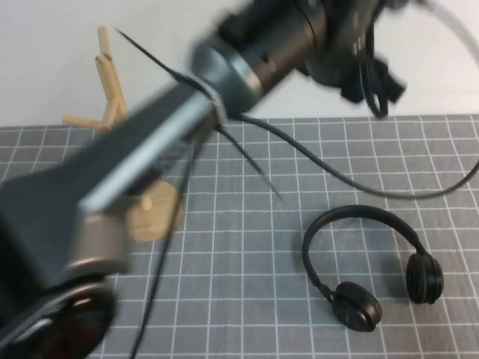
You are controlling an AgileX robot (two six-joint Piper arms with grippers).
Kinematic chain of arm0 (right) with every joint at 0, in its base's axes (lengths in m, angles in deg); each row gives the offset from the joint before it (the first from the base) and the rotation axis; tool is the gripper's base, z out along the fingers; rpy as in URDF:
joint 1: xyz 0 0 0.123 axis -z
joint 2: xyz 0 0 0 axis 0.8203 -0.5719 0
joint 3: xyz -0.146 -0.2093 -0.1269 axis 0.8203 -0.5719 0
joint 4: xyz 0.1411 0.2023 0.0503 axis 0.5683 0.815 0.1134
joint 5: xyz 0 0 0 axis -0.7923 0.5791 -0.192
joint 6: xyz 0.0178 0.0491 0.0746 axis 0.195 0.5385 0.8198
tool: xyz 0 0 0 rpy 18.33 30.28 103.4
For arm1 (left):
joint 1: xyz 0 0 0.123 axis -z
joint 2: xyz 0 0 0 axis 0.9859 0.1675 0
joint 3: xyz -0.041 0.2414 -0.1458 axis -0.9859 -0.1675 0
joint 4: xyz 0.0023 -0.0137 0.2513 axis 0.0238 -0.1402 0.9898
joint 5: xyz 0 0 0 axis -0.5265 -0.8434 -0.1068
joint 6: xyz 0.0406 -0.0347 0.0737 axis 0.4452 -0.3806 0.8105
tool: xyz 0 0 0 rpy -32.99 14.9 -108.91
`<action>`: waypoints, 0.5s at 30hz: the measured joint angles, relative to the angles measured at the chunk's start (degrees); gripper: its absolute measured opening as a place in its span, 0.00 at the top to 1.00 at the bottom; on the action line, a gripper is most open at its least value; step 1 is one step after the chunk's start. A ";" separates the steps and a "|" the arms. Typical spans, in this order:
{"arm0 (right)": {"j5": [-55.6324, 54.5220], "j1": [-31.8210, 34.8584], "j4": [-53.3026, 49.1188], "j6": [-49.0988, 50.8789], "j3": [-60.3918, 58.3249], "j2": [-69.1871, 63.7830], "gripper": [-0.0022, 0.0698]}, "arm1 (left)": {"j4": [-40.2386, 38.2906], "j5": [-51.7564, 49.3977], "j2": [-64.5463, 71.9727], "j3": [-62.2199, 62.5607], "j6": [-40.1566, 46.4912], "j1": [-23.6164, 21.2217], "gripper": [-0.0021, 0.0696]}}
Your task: Take out the headphones from the headphone stand
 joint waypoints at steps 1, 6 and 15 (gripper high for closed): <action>0.00 0.00 0.00 0.00 0.00 0.00 0.98 | 1.13 -0.83 -2.40 0.10 0.41 0.44 0.53; 0.00 0.00 0.00 0.00 0.00 0.00 0.98 | 9.97 -6.34 -11.78 0.30 1.61 1.00 0.54; 0.00 0.00 0.00 0.00 0.00 0.00 0.98 | 10.14 -8.00 -30.39 -0.14 5.68 1.00 0.70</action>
